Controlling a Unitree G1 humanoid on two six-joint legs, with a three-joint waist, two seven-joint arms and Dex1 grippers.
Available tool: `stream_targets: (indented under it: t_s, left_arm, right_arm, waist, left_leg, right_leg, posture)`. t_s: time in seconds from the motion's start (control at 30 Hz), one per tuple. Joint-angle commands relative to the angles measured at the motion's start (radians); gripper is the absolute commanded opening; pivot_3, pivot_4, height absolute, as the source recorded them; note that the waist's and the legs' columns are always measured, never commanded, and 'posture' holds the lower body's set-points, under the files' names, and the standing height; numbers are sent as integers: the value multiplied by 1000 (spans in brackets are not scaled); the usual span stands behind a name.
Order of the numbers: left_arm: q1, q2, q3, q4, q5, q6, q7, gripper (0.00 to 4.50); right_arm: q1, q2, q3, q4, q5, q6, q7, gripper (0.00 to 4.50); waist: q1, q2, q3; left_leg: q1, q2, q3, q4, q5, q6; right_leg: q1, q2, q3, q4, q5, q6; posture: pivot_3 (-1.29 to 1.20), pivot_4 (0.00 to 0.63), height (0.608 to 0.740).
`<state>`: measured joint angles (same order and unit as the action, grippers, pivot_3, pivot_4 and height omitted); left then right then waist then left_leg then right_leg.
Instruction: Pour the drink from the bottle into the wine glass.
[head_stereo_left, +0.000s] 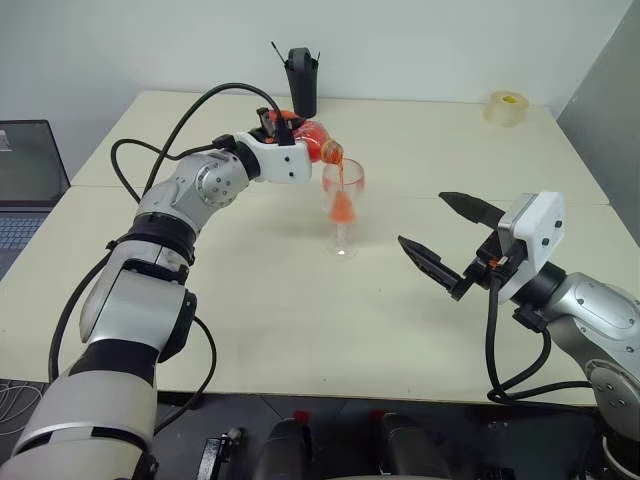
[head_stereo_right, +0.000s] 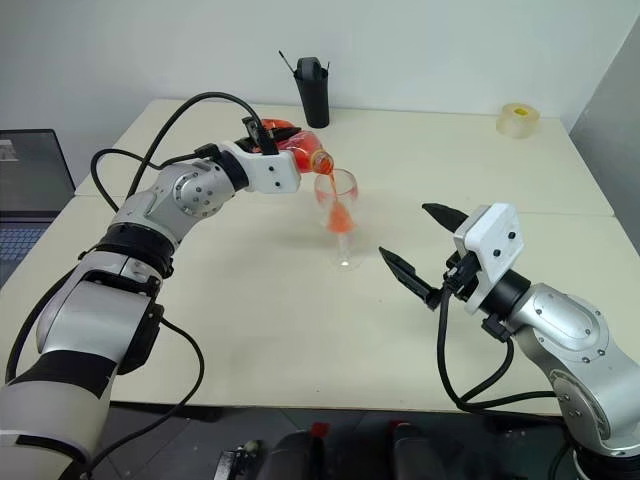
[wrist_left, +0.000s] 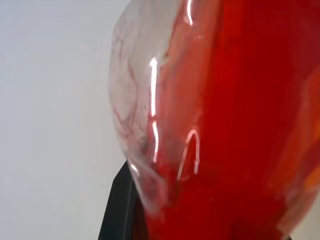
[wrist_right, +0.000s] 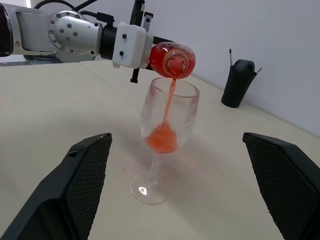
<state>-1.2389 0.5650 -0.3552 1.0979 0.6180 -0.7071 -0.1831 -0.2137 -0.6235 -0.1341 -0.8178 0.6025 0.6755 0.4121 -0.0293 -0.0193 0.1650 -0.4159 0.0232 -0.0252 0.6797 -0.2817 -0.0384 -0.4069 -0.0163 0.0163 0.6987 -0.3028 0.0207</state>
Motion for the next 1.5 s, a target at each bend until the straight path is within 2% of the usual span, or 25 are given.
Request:
stream_targets:
  t_s: [0.03,1.5]
  left_arm:
    - [-55,24,4,-22,3,-17,40,791]
    - [-97,67,-46,-4,92,-31,136,764]
  right_arm:
    - [5,-7,-5,-22,-10,-17,2,4500]
    - [-7,23,14,0,-38,-36,19,4500]
  waist:
    - [0,0,0]
    - [0,0,0]
  left_leg:
    - [0,0,0,0,0,0]
    - [0,0,0,0,1,-1]
  right_leg:
    - [0,0,0,0,0,0]
    - [0,0,0,0,0,0]
  posture:
    - [0,150,740]
    - [0,150,740]
